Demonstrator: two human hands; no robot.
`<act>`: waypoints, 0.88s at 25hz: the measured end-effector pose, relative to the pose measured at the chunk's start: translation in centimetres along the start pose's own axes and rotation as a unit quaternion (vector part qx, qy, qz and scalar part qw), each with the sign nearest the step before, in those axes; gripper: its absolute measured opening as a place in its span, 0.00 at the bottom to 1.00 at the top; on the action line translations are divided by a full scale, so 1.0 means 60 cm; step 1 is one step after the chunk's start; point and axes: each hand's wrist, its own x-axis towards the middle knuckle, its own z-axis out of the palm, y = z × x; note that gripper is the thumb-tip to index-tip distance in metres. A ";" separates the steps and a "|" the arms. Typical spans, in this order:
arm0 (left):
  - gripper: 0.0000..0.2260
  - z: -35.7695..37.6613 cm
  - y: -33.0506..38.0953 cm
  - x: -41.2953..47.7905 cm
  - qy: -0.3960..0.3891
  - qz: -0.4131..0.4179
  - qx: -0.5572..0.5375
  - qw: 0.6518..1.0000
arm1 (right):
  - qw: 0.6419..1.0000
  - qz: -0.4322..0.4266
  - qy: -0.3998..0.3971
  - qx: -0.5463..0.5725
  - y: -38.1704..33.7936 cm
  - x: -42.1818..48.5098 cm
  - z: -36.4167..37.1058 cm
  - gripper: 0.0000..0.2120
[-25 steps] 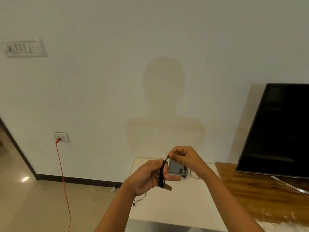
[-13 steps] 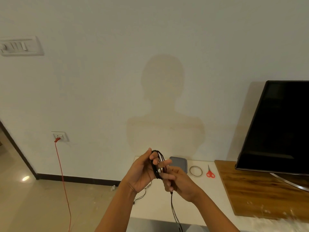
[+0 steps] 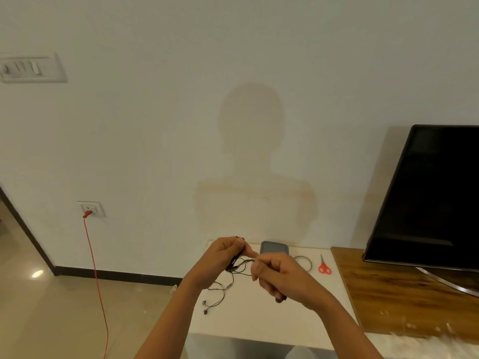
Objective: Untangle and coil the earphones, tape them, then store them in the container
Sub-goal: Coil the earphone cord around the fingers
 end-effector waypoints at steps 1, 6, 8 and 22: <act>0.18 0.007 -0.004 -0.004 -0.022 -0.001 0.008 1.000 | 1.000 -0.006 0.012 -0.022 -0.010 0.006 -0.008 0.14; 0.21 0.029 -0.010 -0.017 -0.064 -0.066 -0.056 0.994 | 0.988 -0.046 0.061 -0.138 -0.019 0.049 -0.044 0.13; 0.21 0.029 -0.010 -0.021 -0.061 -0.082 -0.152 0.983 | 0.989 -0.031 0.086 -0.114 -0.010 0.064 -0.062 0.11; 0.16 0.043 -0.011 -0.029 -0.012 -0.061 -0.409 0.910 | 0.986 0.037 0.018 0.164 0.066 0.046 0.004 0.16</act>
